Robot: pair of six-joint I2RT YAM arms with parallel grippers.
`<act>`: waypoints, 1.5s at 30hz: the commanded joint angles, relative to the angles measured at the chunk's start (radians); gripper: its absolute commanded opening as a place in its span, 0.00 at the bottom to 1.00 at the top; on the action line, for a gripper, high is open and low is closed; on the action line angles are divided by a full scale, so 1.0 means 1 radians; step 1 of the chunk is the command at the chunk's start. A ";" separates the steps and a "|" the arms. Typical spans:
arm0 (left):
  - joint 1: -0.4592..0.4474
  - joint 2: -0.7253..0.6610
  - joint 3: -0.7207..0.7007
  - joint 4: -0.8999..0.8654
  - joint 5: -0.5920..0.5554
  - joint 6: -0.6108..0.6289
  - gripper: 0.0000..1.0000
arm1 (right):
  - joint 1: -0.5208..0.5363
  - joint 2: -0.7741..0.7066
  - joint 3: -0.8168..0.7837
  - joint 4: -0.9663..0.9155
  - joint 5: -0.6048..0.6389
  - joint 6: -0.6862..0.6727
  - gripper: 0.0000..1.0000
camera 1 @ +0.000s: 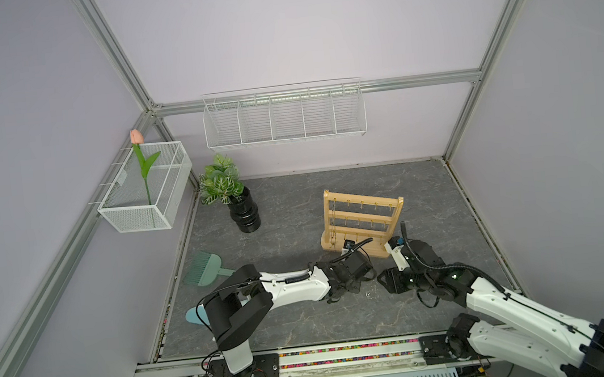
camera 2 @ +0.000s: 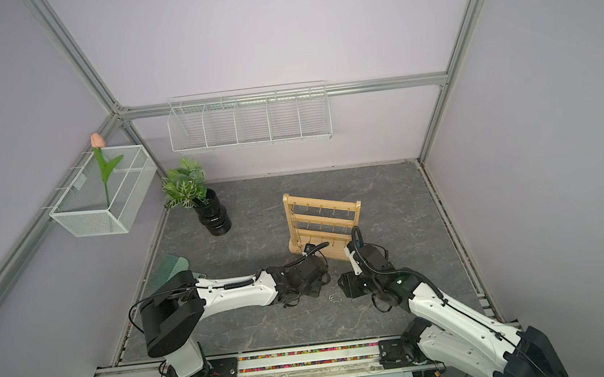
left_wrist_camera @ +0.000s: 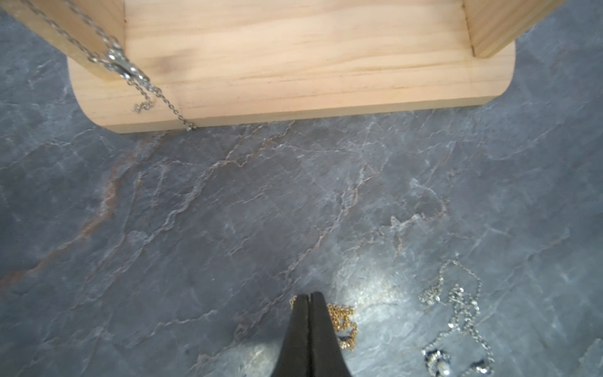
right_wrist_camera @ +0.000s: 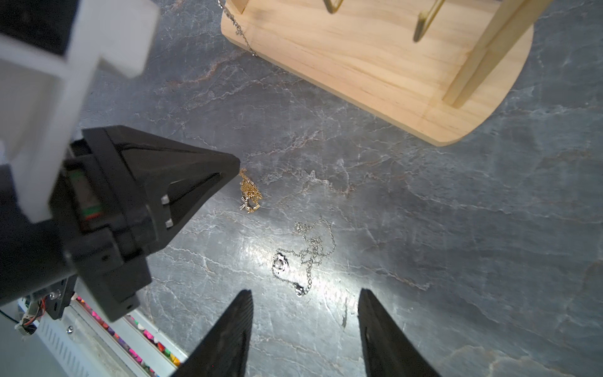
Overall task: Hang the necklace on the jewelry display stand
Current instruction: Pick up the necklace from the center of the board.
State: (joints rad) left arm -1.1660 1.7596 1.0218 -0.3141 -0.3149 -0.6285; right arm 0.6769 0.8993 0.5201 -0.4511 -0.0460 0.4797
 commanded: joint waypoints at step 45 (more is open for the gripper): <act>-0.001 -0.584 0.050 -0.175 -0.069 0.104 0.00 | 0.193 0.110 0.080 0.411 -0.034 -0.113 0.53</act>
State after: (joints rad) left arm -1.1660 1.2079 1.0401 -0.4782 -0.3935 -0.5579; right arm 0.8623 0.9951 0.5854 -0.1307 -0.0624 0.4076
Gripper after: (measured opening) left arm 0.044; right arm 0.531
